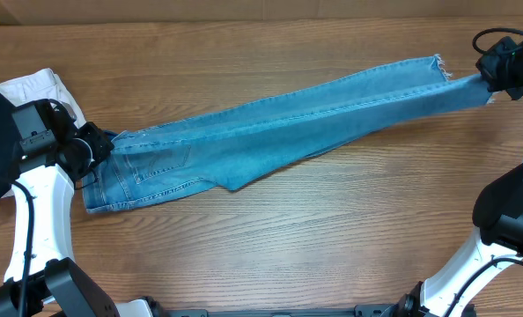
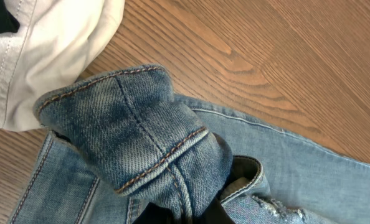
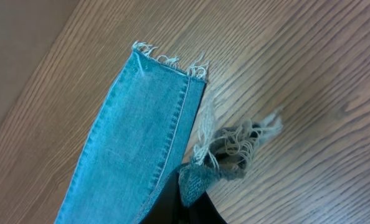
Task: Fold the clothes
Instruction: 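Hold the waistband with the left gripper and stretch the folded jeans rightward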
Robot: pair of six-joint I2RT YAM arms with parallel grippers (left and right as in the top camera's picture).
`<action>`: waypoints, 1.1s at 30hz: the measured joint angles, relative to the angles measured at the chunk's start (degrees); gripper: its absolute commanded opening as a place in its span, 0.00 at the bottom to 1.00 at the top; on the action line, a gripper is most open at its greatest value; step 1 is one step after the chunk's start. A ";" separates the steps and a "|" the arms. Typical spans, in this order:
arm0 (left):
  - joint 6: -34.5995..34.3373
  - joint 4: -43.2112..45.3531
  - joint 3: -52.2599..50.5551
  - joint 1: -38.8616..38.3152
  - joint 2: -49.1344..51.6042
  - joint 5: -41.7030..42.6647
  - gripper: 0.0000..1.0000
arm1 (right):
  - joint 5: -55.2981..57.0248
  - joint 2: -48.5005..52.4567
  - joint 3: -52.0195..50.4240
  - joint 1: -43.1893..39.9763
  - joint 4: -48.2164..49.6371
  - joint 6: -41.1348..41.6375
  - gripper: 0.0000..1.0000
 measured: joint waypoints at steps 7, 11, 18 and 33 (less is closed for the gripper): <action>-0.31 -3.45 -0.04 -0.11 0.00 -2.80 0.07 | -0.28 0.02 0.00 0.15 -0.07 0.00 0.04; -1.62 -4.90 -0.35 -0.50 0.00 -5.40 0.06 | -0.35 0.02 0.00 0.46 -0.07 0.00 0.04; -3.21 -4.31 -0.76 -0.72 -0.09 -6.10 0.04 | 0.00 0.02 0.15 0.55 -0.92 -0.02 0.04; -7.58 -38.80 7.96 -0.15 -16.63 0.28 0.04 | 1.62 -2.21 10.23 -6.16 -14.73 -0.15 0.04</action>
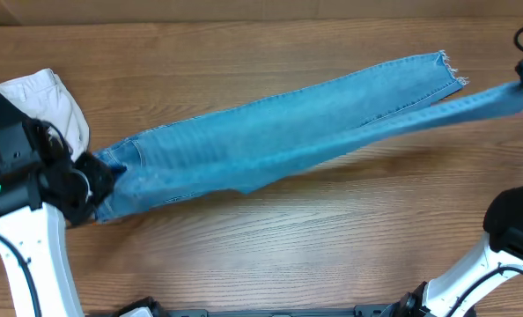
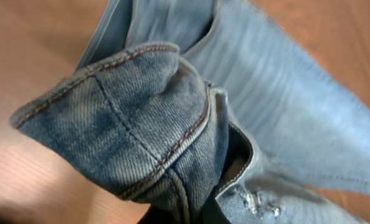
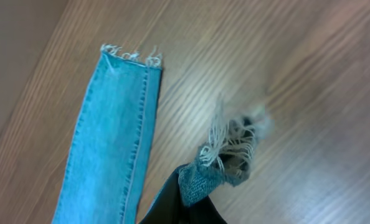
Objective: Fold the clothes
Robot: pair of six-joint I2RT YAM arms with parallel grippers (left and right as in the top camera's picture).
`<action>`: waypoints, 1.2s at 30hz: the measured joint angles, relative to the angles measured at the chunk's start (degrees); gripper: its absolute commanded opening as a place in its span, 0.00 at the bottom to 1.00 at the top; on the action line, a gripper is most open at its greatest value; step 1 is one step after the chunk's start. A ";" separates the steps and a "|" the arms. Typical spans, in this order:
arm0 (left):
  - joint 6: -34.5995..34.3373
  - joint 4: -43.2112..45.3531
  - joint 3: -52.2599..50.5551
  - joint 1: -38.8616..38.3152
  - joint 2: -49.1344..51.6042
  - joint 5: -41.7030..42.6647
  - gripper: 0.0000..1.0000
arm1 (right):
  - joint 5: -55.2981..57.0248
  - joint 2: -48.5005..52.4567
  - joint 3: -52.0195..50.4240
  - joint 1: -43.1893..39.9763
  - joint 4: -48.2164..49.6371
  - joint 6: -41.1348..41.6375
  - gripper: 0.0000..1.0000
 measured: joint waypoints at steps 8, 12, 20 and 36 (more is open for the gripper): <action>-0.85 -12.11 0.00 0.35 -0.79 -0.66 0.04 | 1.20 -0.15 0.07 0.04 -1.49 -0.02 0.04; -1.16 -14.19 -0.20 0.35 -0.79 -2.54 0.04 | 1.20 -0.15 0.07 0.04 -1.84 -0.04 0.04; -5.18 -6.34 -5.16 0.28 -0.81 -8.70 0.04 | -0.74 -0.15 0.07 1.38 -1.42 -0.20 0.04; -7.04 15.45 -10.34 0.15 7.76 -9.31 0.04 | -1.31 -0.15 0.07 4.66 2.84 -0.24 0.04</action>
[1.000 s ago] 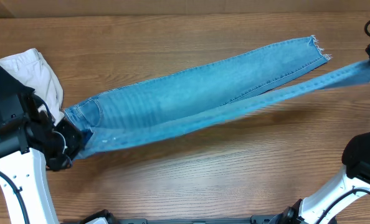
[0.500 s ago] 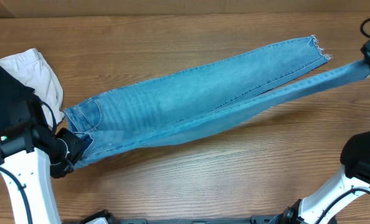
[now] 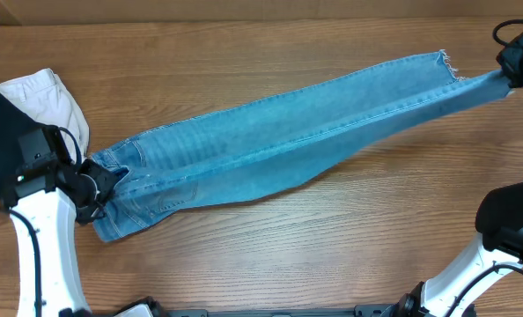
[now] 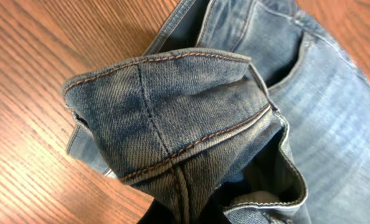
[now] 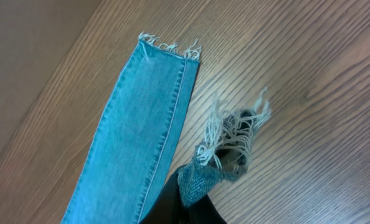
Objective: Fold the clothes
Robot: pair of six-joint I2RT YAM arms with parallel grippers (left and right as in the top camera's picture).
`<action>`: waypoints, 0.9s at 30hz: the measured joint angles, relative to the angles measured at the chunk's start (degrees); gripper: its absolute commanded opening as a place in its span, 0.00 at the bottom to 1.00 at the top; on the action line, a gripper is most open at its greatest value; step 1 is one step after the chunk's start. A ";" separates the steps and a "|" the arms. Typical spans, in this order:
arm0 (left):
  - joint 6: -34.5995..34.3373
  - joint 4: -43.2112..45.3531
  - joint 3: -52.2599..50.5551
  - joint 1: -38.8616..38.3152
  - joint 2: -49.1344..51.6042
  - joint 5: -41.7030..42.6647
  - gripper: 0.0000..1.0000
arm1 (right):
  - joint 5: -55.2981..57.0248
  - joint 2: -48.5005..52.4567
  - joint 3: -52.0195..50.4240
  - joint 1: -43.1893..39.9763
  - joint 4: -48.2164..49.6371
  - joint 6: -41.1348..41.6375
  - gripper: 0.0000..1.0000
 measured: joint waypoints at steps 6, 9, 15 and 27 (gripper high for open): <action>0.00 3.43 -0.02 -0.37 6.58 0.57 0.05 | -0.07 0.81 0.00 0.02 -0.04 0.02 0.04; 0.00 5.95 -0.02 -0.37 8.70 1.14 0.04 | -0.26 1.70 -0.02 0.02 0.04 0.02 0.04; 0.00 11.37 -0.02 -0.74 10.25 2.36 0.17 | -0.48 2.43 -0.02 0.02 0.92 -0.02 0.04; 0.15 14.27 -0.02 0.20 10.25 0.09 0.59 | 4.35 2.43 -0.02 0.42 2.99 -0.07 0.04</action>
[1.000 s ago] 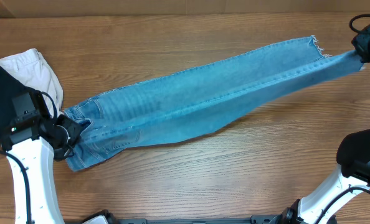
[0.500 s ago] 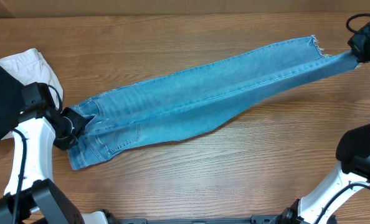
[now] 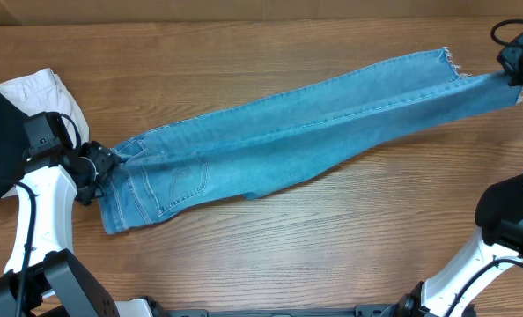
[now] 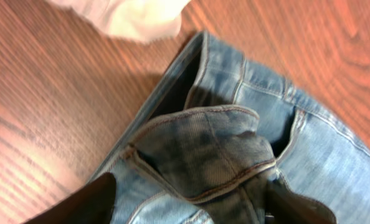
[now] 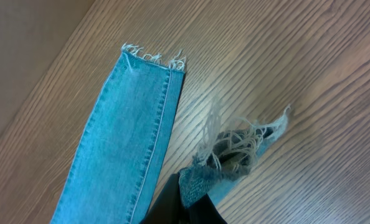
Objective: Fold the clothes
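A pair of light blue jeans (image 3: pixel 288 123) lies stretched across the wooden table, from the waist at the left to the leg ends at the far right. My left gripper (image 3: pixel 99 165) is open, its dark fingers (image 4: pixel 79 202) spread either side of the bunched waistband (image 4: pixel 203 149), which rests on the table. At the far right my right gripper (image 3: pixel 514 70) is shut on the frayed hem (image 5: pixel 241 149) of one leg, held just above the wood. The other leg's hem (image 5: pixel 151 59) lies flat beside it.
A white garment (image 3: pixel 41 92) lies at the left rear, just behind the jeans' waist, and shows in the left wrist view as white cloth (image 4: pixel 129 12). A black cloth sits at the left edge. A tan wall (image 3: pixel 244 9) runs along the table's back.
My left gripper has opened and let go of the waistband, which now lies on the table. The waist end sits slightly nearer the white garment. The right gripper still holds the frayed hem.
Both grippers first held the jeans, waistband at the left and frayed hem at the right, with the lower leg rumpled. Then the jeans were raised and pulled taut. Then they lay flatter on the table, still held at both ends. Now only the right end is held.
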Robot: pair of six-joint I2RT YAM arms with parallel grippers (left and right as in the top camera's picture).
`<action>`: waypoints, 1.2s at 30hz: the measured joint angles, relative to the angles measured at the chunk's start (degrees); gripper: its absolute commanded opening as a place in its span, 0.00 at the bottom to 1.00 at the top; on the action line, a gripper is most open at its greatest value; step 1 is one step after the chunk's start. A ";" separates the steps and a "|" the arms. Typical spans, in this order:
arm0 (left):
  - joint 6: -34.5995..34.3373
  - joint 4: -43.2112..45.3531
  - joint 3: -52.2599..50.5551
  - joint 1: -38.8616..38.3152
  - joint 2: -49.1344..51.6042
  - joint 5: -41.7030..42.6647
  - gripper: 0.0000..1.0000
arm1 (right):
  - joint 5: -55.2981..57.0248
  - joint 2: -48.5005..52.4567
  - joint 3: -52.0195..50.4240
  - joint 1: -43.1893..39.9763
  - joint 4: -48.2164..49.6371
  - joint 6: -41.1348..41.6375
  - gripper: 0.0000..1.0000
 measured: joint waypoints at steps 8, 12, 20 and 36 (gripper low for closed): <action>0.46 -4.72 0.00 0.00 0.00 3.41 0.65 | 1.11 0.00 0.00 0.72 0.15 -0.11 0.04; 0.57 -3.30 0.00 0.00 -0.57 2.75 0.76 | 1.22 0.00 0.00 0.72 0.13 -0.13 0.04; 1.22 3.34 0.11 0.00 -7.48 1.42 0.94 | 1.25 0.00 0.00 0.72 -0.04 -0.13 0.04; 10.49 -13.16 0.07 -4.44 -11.52 3.54 0.04 | 1.44 0.00 0.00 0.72 -0.22 -0.11 0.04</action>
